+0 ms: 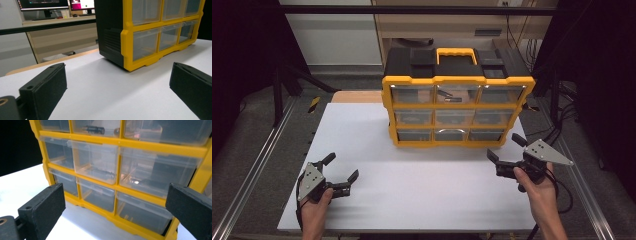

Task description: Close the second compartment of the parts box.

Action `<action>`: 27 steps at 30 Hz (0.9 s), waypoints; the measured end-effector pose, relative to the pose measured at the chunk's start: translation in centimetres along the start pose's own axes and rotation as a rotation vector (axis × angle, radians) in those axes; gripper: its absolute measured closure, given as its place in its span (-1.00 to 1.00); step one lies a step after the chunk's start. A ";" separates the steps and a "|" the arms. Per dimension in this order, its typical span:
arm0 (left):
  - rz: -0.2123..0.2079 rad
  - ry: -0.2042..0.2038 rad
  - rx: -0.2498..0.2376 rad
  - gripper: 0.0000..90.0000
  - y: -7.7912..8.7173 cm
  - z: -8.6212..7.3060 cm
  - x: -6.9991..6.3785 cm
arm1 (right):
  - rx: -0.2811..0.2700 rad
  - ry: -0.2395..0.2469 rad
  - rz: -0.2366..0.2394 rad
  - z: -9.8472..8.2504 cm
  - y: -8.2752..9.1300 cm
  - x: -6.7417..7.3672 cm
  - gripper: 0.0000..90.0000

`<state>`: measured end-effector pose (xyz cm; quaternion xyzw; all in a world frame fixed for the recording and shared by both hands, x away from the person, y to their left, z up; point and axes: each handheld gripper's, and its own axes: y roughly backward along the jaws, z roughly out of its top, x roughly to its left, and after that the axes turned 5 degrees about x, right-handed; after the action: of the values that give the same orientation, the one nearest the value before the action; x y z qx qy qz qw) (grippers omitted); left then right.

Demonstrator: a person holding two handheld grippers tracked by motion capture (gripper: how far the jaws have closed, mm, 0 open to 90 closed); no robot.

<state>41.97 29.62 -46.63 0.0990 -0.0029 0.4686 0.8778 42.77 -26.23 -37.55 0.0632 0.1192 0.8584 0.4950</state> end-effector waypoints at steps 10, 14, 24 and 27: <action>-0.004 -0.004 0.003 -0.99 0.0 0.0 -0.1 | 0.017 -0.003 0.002 -2.2 -0.1 -0.2 -0.93; -0.006 -0.005 0.003 -0.99 0.0 0.0 -0.1 | 0.017 -0.011 0.002 -2.8 0.0 -0.2 -0.92; -0.015 -0.010 0.005 -0.99 -0.1 0.0 -0.2 | 0.029 -0.025 0.006 -4.4 -0.1 -0.3 -0.92; -0.016 -0.012 0.005 -0.99 -0.1 0.0 -0.2 | 0.033 -0.016 0.004 -4.8 -0.2 -0.3 -0.92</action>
<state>41.92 29.39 -46.68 0.1043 -0.0062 0.4611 0.8812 42.04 -27.10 -42.27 0.0784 0.1293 0.8567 0.4932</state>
